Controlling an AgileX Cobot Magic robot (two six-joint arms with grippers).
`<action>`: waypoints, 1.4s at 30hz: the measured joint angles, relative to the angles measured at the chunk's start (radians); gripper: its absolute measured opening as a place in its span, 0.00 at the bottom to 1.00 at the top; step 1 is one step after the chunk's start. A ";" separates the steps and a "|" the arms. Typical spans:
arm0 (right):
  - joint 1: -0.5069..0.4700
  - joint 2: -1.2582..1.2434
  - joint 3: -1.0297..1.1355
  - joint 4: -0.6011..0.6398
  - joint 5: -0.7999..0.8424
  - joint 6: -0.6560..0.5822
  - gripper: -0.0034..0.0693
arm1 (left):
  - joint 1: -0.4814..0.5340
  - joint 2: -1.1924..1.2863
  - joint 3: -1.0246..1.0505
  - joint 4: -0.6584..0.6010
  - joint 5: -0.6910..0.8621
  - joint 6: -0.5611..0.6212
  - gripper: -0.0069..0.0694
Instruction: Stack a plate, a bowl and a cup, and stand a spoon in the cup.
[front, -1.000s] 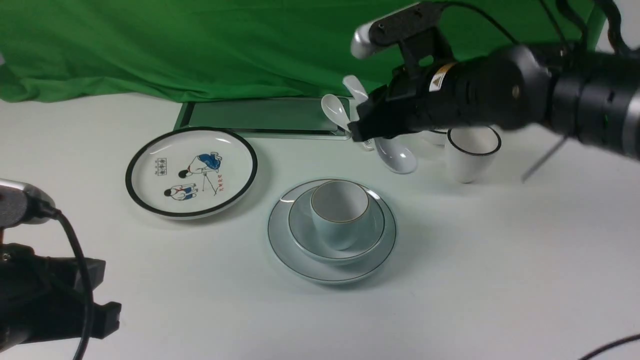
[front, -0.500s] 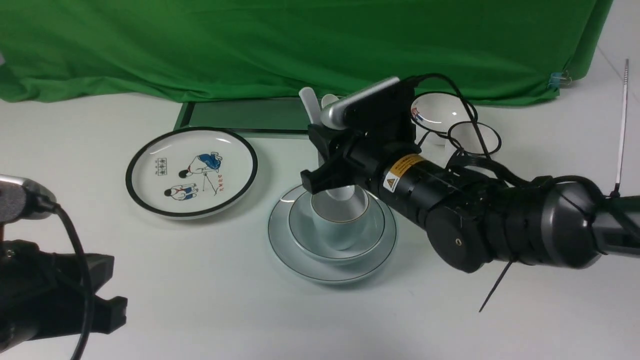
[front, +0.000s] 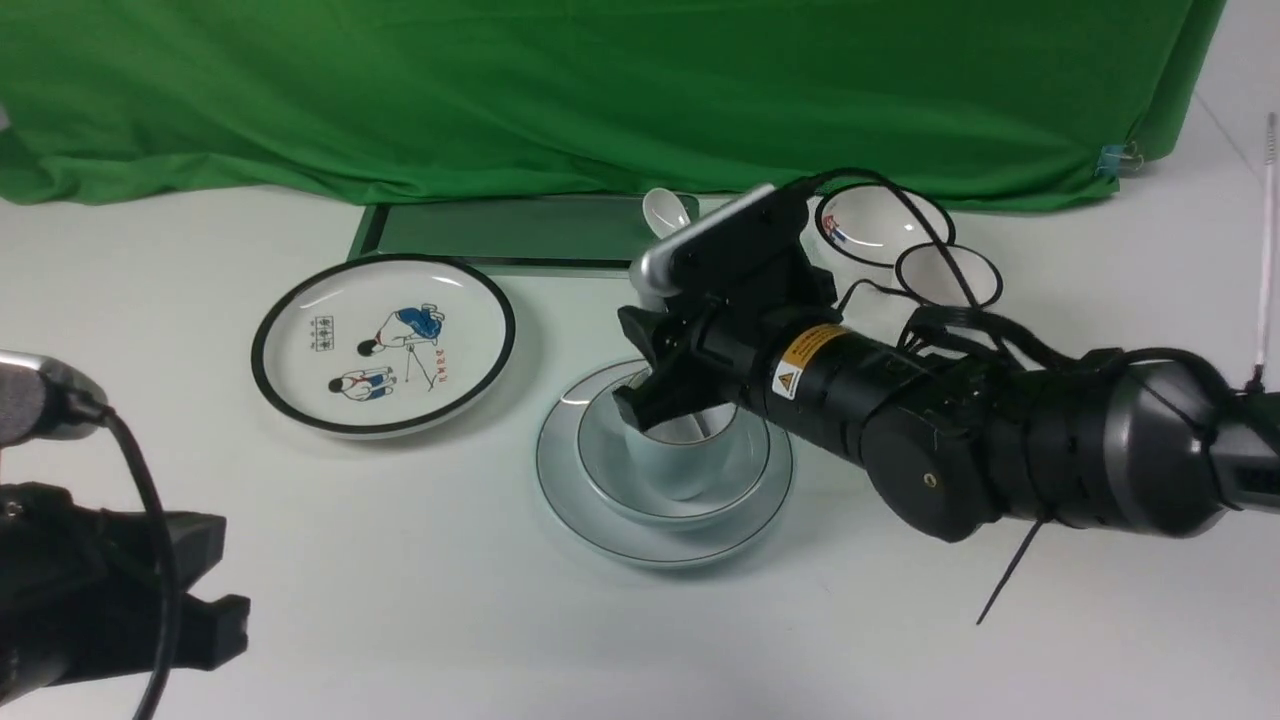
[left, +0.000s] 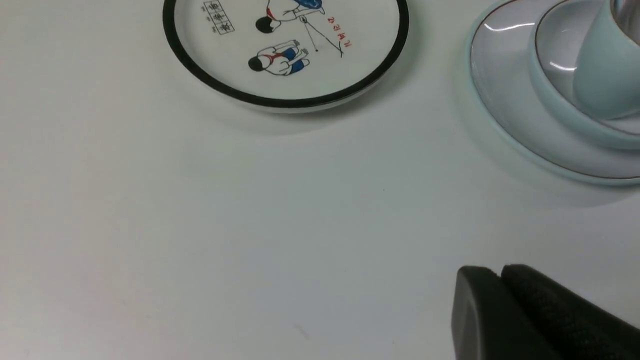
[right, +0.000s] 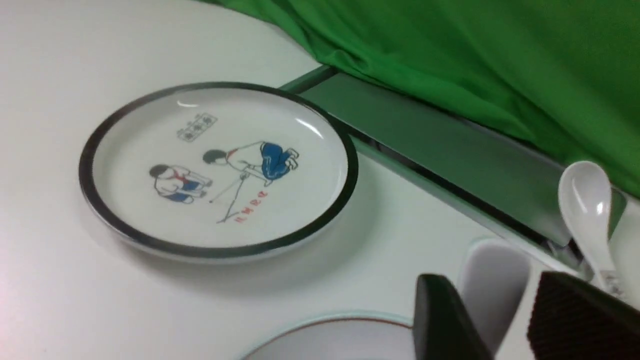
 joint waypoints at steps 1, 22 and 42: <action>0.000 -0.041 0.000 0.000 0.039 -0.037 0.40 | 0.000 -0.025 -0.013 -0.005 0.003 0.018 0.08; 0.001 -0.873 0.065 -0.016 1.319 -0.056 0.06 | 0.000 -0.658 0.322 0.118 -0.471 0.142 0.08; 0.001 -1.641 0.871 -0.013 0.783 0.001 0.09 | 0.000 -0.661 0.348 0.125 -0.458 0.142 0.08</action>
